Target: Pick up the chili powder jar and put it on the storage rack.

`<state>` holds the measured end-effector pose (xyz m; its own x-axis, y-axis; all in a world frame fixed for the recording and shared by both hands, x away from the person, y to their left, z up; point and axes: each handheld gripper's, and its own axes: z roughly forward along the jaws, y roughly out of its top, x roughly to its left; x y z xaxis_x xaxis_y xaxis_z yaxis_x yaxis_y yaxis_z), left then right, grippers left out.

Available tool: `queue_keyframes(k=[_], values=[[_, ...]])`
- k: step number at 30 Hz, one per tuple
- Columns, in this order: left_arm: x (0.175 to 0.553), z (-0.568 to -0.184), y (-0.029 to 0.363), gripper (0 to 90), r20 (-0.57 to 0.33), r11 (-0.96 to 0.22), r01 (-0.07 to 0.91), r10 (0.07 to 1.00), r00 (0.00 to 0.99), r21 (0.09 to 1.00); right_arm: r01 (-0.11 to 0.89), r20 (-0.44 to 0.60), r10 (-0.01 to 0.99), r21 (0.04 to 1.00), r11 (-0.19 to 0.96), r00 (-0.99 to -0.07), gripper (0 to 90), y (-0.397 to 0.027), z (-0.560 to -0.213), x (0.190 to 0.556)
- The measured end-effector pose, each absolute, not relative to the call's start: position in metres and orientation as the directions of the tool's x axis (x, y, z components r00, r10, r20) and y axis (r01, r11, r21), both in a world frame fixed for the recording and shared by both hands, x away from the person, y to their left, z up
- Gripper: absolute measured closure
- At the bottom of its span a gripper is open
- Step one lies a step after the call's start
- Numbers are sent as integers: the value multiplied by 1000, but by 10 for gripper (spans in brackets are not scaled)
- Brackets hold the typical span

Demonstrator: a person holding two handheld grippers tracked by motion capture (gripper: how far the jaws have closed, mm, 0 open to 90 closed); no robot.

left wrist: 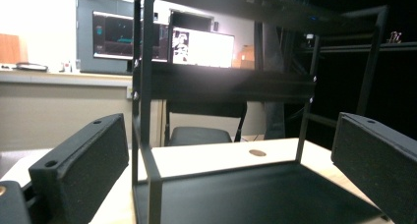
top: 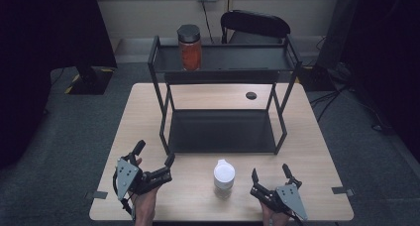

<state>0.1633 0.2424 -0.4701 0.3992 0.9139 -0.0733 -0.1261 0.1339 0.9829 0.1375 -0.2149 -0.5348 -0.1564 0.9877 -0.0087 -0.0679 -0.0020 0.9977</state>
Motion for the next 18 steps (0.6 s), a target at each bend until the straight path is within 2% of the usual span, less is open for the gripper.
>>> queue_keyframes(k=[9, 18], values=[[160, -506, 236, 2, -81, 124, -102, 932, 354, 987, -68, -9, 988, 998, -2, -156, 9, -215, -535, 137], [159, -527, 227, 2, -28, 61, -95, 948, 318, 994, -68, -9, 988, 998, -2, -156, 9, -215, -535, 137]])
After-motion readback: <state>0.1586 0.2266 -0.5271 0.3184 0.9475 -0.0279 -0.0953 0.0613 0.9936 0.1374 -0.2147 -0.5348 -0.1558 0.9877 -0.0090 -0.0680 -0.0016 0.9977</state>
